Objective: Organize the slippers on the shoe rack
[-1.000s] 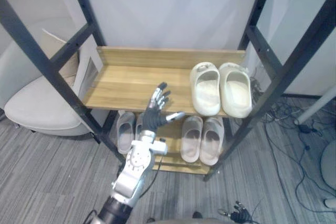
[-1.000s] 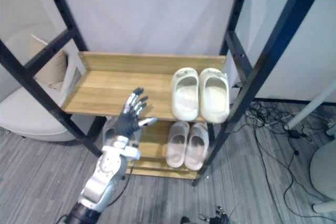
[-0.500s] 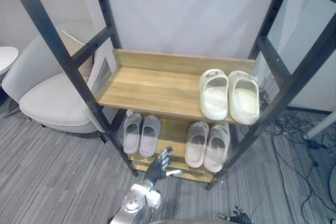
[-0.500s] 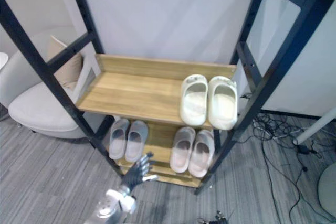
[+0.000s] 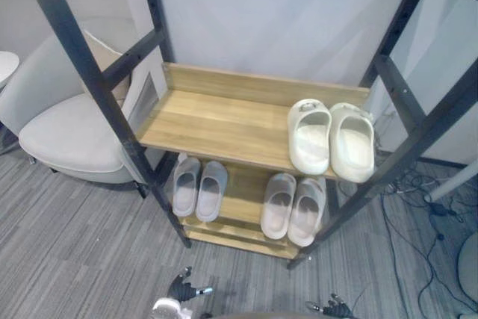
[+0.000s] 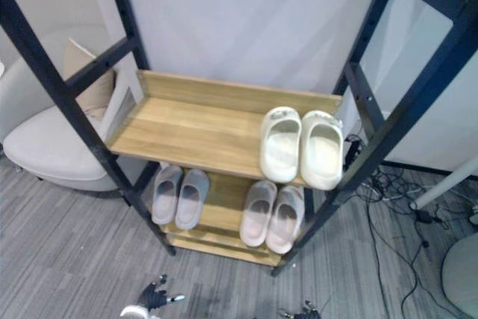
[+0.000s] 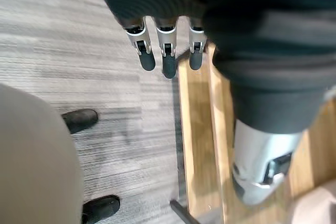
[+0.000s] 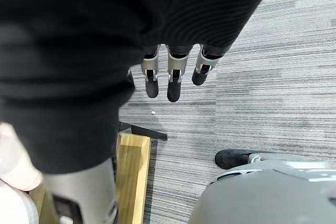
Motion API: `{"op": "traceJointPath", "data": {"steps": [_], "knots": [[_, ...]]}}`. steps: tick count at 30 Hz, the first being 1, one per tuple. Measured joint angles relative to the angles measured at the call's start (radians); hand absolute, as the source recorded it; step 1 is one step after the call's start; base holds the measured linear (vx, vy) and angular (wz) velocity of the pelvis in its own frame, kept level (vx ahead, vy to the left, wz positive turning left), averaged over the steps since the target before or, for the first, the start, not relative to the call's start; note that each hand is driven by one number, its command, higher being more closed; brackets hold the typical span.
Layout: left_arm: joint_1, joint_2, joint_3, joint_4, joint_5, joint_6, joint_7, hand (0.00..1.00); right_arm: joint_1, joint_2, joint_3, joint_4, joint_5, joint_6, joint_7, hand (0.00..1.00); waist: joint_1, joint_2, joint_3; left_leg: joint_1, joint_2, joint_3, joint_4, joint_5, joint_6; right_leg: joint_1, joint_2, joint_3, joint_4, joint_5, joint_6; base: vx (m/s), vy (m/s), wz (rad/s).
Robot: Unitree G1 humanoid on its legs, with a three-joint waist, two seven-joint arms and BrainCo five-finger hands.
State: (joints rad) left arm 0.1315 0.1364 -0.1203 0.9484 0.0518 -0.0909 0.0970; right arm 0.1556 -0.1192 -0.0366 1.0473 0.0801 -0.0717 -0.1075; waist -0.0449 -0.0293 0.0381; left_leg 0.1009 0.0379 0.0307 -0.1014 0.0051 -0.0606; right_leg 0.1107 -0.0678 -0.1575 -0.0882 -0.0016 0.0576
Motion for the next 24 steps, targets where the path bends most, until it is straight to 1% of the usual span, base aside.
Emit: {"op": "traceJointPath", "data": {"steps": [2,4,8,11,12,13,15,16,17,18,19,21,22,23,24], "knots": [[-0.002,-0.012,0.026,0.022,0.014,0.011,0.009,0.00,0.000,0.000,0.000,0.000,-0.001,0.000,0.001,0.00,-0.001,0.007,0.002,0.007,0.000,0.002,0.000,0.000,0.000,0.005,0.000,0.002,0.000,-0.001,0.001,-0.03,-0.012,-0.02],[-0.004,-0.014,0.033,0.025,0.016,0.011,0.014,0.00,-0.001,0.000,0.000,0.000,-0.001,0.000,0.001,0.00,-0.001,0.007,0.003,0.006,0.000,0.002,0.000,0.000,0.000,0.005,0.000,0.003,0.000,-0.002,0.001,-0.02,-0.005,-0.01],[-0.004,-0.032,0.086,0.041,0.016,0.012,0.018,0.00,-0.008,0.000,0.000,0.005,-0.002,0.000,0.003,0.00,0.000,0.010,0.005,0.006,0.001,0.009,0.000,0.000,0.000,-0.005,0.000,0.009,0.011,-0.010,0.001,-0.03,-0.010,-0.04],[-0.004,-0.037,0.101,0.044,0.016,0.012,0.027,0.00,-0.028,0.001,0.000,0.034,-0.003,0.002,0.005,0.00,0.002,0.010,0.005,0.006,0.002,0.010,0.000,-0.002,0.000,-0.023,-0.002,0.015,0.053,-0.035,0.002,0.00,0.000,0.00],[-0.004,-0.042,0.104,0.042,0.015,0.012,0.031,0.00,-0.030,0.001,0.000,0.034,-0.004,0.002,0.005,0.00,0.007,0.009,0.007,0.005,0.000,0.011,0.003,-0.006,0.004,-0.052,-0.012,0.016,0.119,-0.072,0.007,0.00,0.000,0.00],[-0.005,-0.044,0.105,0.038,0.014,0.011,0.032,0.00,-0.035,0.001,0.000,0.034,-0.005,0.002,0.005,0.00,0.011,0.002,0.012,0.002,-0.008,0.009,0.013,-0.014,0.011,-0.084,-0.028,0.016,0.206,-0.108,0.011,0.01,0.028,0.07],[-0.013,-0.044,0.102,0.032,0.015,0.011,0.033,0.00,-0.039,0.003,0.001,0.030,-0.015,0.002,0.005,0.00,0.015,-0.009,0.038,-0.005,-0.035,-0.018,0.039,-0.032,0.023,-0.137,-0.068,0.021,0.381,-0.181,0.032,-0.02,0.015,0.39],[-0.026,-0.051,0.102,0.035,0.014,0.015,0.035,0.00,-0.038,-0.002,0.002,0.019,-0.032,0.002,0.004,0.00,0.015,-0.002,0.052,-0.009,-0.044,-0.046,0.051,-0.047,0.029,-0.172,-0.084,0.035,0.487,-0.187,0.041,-0.04,0.008,0.81],[-0.029,-0.051,0.103,0.033,0.014,0.017,0.035,0.00,-0.027,-0.002,0.002,-0.007,-0.036,0.001,0.002,0.00,0.013,-0.002,0.061,-0.014,-0.051,-0.075,0.065,-0.050,0.032,-0.200,-0.090,0.066,0.575,-0.185,0.040,-0.02,0.014,0.93],[-0.030,-0.050,0.107,0.025,0.014,0.018,0.035,0.00,-0.016,-0.001,0.011,-0.032,-0.040,0.001,0.002,0.00,0.013,-0.007,0.069,-0.015,-0.058,-0.107,0.077,-0.053,0.035,-0.208,-0.088,0.106,0.624,-0.185,0.038,0.00,-0.014,1.12],[-0.029,-0.052,0.129,0.004,0.014,0.018,0.035,0.00,0.006,0.000,0.029,-0.061,-0.041,-0.002,0.003,0.00,0.019,-0.010,0.075,-0.021,-0.067,-0.150,0.087,-0.054,0.035,-0.218,-0.072,0.183,0.681,-0.185,0.038,0.03,-0.072,1.18],[-0.025,-0.055,0.144,-0.016,0.013,0.019,0.035,0.00,0.027,0.002,0.052,-0.093,-0.039,-0.005,0.008,0.00,0.024,-0.023,0.069,-0.039,-0.073,-0.229,0.092,-0.050,0.037,-0.210,-0.037,0.281,0.704,-0.187,0.032,0.04,-0.126,1.23],[-0.027,-0.057,0.144,-0.025,0.013,0.018,0.035,0.00,0.033,0.002,0.059,-0.098,-0.039,-0.013,0.010,0.00,0.031,-0.027,0.067,-0.056,-0.074,-0.267,0.092,-0.041,0.036,-0.207,-0.016,0.333,0.704,-0.189,0.026,0.04,-0.159,1.25],[-0.031,-0.062,0.146,-0.031,0.012,0.018,0.035,0.00,0.032,0.001,0.060,-0.098,-0.038,-0.013,0.010,0.00,0.036,-0.023,0.069,-0.073,-0.078,-0.305,0.092,-0.029,0.035,-0.192,0.006,0.379,0.692,-0.195,0.015,0.04,-0.165,1.23],[-0.033,-0.068,0.152,-0.035,0.009,0.018,0.034,0.00,0.031,0.000,0.060,-0.100,-0.038,-0.013,0.010,0.00,0.037,-0.024,0.068,-0.084,-0.080,-0.338,0.091,-0.021,0.028,-0.177,0.018,0.410,0.675,-0.203,0.002,0.04,-0.181,1.15]]}}
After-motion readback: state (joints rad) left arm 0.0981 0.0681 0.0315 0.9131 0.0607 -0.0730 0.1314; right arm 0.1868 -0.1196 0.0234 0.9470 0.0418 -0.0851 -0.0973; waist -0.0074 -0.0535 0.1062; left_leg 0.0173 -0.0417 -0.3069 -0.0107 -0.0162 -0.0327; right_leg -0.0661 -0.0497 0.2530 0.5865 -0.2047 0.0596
